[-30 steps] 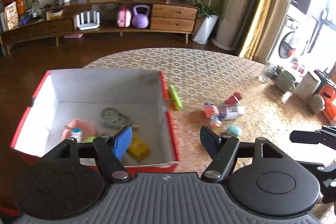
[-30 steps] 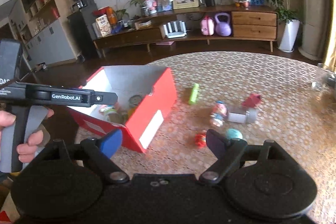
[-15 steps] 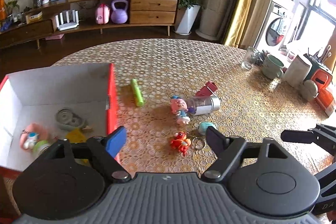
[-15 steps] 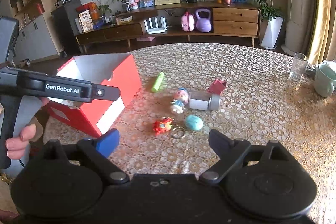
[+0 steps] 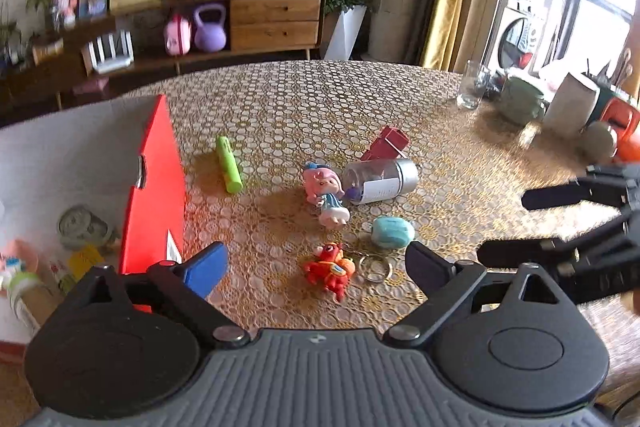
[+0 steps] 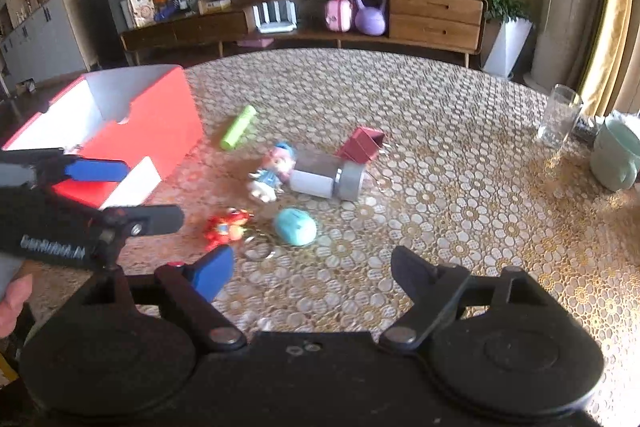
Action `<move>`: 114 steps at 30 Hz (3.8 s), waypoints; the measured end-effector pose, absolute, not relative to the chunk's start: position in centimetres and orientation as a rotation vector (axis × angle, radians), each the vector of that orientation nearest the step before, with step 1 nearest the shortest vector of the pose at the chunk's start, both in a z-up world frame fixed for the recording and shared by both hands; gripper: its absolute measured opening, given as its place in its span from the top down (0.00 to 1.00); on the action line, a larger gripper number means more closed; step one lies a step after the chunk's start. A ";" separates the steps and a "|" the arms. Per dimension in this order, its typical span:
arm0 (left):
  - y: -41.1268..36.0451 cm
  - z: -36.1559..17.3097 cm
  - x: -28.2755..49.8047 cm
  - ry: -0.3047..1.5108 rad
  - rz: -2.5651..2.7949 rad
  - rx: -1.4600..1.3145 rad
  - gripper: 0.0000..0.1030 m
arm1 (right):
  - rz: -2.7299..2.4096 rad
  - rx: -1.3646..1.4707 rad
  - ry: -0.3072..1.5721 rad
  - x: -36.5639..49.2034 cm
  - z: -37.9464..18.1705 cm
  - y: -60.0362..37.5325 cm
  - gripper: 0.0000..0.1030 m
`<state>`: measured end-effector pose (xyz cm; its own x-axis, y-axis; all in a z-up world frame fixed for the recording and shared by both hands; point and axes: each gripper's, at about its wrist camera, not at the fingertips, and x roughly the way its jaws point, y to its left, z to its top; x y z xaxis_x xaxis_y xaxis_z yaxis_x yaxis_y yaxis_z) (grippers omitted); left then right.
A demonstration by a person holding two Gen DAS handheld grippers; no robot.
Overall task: Organize rigid objects
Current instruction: 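Grasp the red dragon keychain with the left tool while the right tool grasps the teal egg toy, then carry the dragon keychain and teal egg toy in both tools over the red box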
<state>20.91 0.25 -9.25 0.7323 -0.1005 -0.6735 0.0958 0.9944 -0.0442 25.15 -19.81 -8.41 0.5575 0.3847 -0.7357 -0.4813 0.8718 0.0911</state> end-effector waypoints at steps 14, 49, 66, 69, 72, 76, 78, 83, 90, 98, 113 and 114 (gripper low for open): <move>-2.1 -14.2 22.8 0.754 -0.129 0.022 0.06 | 0.573 -0.150 0.909 29.3 -11.8 -18.4 0.27; -1.2 -15.0 24.0 0.775 -0.116 0.031 0.63 | 0.544 -0.056 0.903 29.3 -12.8 -16.8 0.68; -0.6 -9.5 20.8 0.741 -0.119 0.015 0.63 | 0.540 -0.040 0.820 22.8 -5.9 -17.0 0.68; -0.2 -8.3 20.0 0.732 -0.113 0.011 0.63 | 0.547 -0.052 0.799 21.7 -4.8 -16.7 0.68; 0.3 -7.1 19.4 0.730 -0.107 0.005 0.63 | 0.548 -0.060 0.780 20.8 -3.8 -16.4 0.68; 1.0 -5.5 18.2 0.718 -0.103 0.009 0.63 | 0.555 -0.076 0.762 19.7 -2.4 -15.7 0.68; 1.3 -4.7 17.7 0.710 -0.099 0.017 0.63 | 0.563 -0.090 0.753 19.3 -1.8 -15.3 0.68; 2.5 -2.6 16.4 0.703 -0.097 0.018 0.63 | 0.580 -0.110 0.743 18.2 -0.5 -13.8 0.68; 4.8 -0.2 15.0 0.695 -0.085 0.013 0.63 | 0.606 -0.136 0.719 17.0 1.3 -11.3 0.68; 8.3 1.9 14.0 0.674 -0.047 0.013 0.63 | 0.669 -0.168 0.673 16.5 3.2 -7.4 0.68; 17.1 2.6 15.1 0.709 0.087 -0.005 0.63 | 0.758 -0.211 0.686 18.0 2.8 0.1 0.68; 17.8 2.5 15.3 0.713 0.095 -0.004 0.63 | 0.763 -0.215 0.691 18.2 2.6 0.6 0.68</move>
<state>15.32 17.79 2.51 0.7525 0.0859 -0.6529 -0.0888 0.9956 0.0286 18.21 0.65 2.59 0.5173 0.5619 -0.6455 -0.6973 0.7140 0.0628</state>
